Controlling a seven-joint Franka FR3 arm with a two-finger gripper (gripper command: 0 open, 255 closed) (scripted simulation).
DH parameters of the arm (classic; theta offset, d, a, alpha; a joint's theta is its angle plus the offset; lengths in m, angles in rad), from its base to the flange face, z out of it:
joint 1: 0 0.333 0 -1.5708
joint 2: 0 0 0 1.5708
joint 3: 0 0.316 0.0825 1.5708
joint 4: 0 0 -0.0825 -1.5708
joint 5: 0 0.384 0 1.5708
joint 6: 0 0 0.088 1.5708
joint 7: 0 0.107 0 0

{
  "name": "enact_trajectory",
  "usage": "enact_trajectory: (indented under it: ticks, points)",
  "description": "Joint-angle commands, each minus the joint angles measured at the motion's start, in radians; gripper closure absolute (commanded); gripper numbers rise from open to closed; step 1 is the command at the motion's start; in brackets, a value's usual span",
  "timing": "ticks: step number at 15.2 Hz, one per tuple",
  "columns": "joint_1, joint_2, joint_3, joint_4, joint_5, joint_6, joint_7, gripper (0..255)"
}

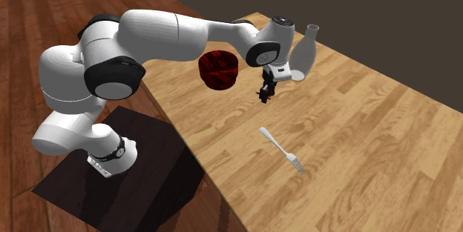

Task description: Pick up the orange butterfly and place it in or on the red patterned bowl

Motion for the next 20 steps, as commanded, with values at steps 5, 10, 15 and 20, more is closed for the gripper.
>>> enact_trajectory:
  ticks: [5,10,15,20]
  points:
    - [0.000,-0.004,0.001,0.007,0.002,-0.011,-0.001,255]
    - [0.002,-0.020,0.007,0.051,0.012,-0.069,-0.008,255]
    - [0.006,-0.030,0.011,0.103,0.019,-0.130,-0.014,255]
    - [0.013,-0.035,0.014,0.165,0.023,-0.195,-0.020,255]
